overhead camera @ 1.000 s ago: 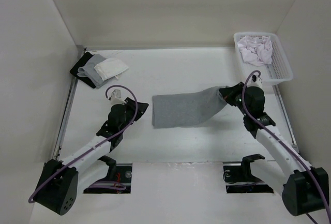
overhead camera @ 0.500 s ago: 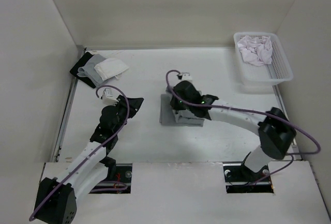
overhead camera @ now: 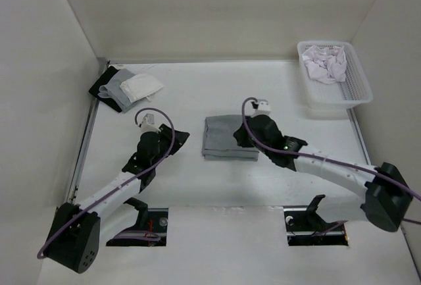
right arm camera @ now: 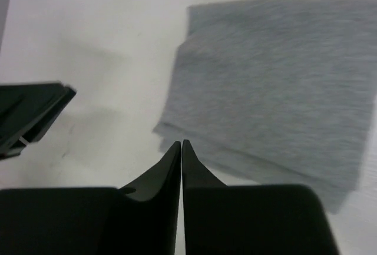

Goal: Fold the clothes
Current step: Fold the tank top

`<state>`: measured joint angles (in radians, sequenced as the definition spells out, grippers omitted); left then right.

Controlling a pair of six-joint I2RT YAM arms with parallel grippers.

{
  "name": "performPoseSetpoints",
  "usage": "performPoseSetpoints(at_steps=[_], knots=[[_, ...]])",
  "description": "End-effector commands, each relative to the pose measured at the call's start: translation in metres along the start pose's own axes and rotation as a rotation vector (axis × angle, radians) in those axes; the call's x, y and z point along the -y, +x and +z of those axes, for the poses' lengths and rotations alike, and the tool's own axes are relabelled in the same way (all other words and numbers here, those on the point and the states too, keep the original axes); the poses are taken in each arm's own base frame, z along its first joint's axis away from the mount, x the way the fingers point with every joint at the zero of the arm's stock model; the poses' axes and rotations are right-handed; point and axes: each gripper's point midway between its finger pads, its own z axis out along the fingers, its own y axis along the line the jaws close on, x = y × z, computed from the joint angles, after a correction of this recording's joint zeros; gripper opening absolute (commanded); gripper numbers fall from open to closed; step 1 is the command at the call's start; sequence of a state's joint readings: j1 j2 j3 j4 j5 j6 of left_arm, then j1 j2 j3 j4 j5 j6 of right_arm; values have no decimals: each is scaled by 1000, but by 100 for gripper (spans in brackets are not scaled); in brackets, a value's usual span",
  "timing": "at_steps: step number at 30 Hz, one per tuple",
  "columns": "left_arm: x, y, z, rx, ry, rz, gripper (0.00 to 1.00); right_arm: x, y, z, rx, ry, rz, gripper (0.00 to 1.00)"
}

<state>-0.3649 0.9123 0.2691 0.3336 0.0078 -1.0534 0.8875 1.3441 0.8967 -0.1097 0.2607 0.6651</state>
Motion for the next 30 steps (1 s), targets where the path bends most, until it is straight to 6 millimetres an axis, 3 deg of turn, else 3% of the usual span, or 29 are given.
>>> performPoseSetpoints(at_steps=[1,6,10,15,20,30], knots=[[32,-1,12,10,66,87,29,35,-8,-13,110,9,79,3],[12,22,25,-44,-32,214,34,95,-20,-50,324,37,199,4],[-9,27,25,-58,-94,295,41,152,-26,-68,473,136,296,19],[-23,29,25,-91,-155,364,45,189,-29,-72,555,198,323,50],[-25,28,27,-105,-178,364,48,210,-24,-75,589,231,363,59],[-10,26,35,-99,-138,400,47,211,-19,-68,554,220,379,61]])
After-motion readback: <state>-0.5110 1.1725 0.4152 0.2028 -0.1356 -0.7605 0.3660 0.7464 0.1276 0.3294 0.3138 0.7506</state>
